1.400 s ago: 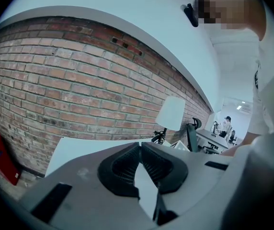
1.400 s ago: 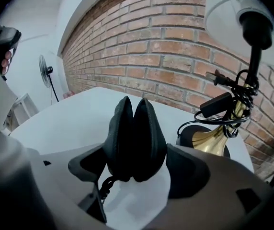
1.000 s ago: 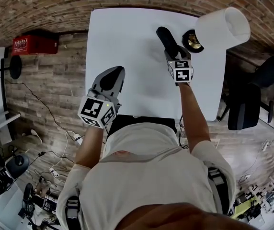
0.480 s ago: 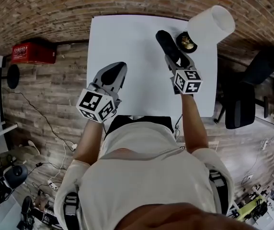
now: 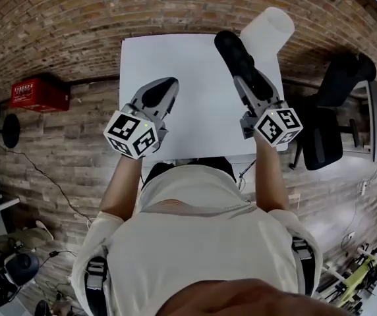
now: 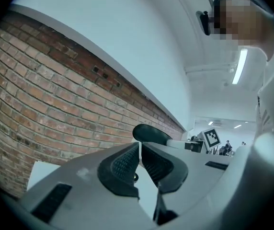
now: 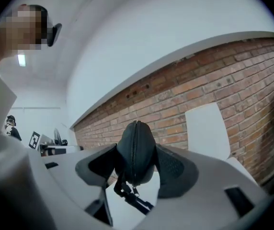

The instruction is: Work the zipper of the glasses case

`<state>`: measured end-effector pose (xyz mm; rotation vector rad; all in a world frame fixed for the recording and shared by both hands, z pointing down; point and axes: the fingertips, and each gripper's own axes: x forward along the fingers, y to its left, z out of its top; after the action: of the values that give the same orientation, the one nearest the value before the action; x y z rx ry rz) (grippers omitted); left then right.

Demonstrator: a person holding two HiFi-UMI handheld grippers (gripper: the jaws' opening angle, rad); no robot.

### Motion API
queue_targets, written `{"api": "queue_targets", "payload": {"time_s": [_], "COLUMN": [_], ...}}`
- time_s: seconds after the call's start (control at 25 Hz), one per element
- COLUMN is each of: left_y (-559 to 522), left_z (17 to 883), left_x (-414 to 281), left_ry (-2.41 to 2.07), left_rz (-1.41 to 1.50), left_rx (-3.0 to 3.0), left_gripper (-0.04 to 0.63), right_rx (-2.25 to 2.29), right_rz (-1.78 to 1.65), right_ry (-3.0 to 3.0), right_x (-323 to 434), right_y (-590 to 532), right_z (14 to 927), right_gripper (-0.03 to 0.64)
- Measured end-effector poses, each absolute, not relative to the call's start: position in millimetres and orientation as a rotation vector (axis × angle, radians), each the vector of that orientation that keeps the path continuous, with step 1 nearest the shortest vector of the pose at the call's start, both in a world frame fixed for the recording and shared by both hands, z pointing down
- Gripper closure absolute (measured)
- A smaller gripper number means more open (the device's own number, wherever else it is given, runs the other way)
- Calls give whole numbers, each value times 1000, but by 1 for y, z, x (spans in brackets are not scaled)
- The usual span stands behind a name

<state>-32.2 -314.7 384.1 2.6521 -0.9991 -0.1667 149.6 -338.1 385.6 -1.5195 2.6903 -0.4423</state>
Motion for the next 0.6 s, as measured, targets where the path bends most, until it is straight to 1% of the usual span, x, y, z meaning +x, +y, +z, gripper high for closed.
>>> {"api": "queue_targets", "payload": {"time_s": [0.12, 0.24, 0.28, 0.32, 0.4, 0.48, 0.6], "left_y": [-304, -290, -285, -281, -274, -268, -259], "left_z": [371, 361, 358, 354, 349, 345, 338], "left_x": [-29, -21, -18, -15, -11, -10, -10], "left_ry": [-882, -667, -584, -503, -374, -283, -161], "left_rz": [-238, -333, -366, -393, -425, -445, -491], "left_rx": [2657, 2608, 2580, 2555, 2518, 2483, 2434], "left_gripper": [569, 558, 507, 433, 355, 311, 284], "right_rx": [-1432, -1263, -1196, -1127, -982, -823, -603], "right_rz": [-443, -530, -570, -609, -676, -726, -806], "right_ry": [2662, 2629, 2619, 2611, 2610, 2619, 2637], "right_x": [140, 127, 123, 118, 107, 94, 69], "right_y": [-317, -300, -295, -290, -280, -269, -252], "right_z": [362, 349, 346, 343, 338, 333, 328], "right_gripper": [314, 314, 314, 314, 314, 314, 314]}}
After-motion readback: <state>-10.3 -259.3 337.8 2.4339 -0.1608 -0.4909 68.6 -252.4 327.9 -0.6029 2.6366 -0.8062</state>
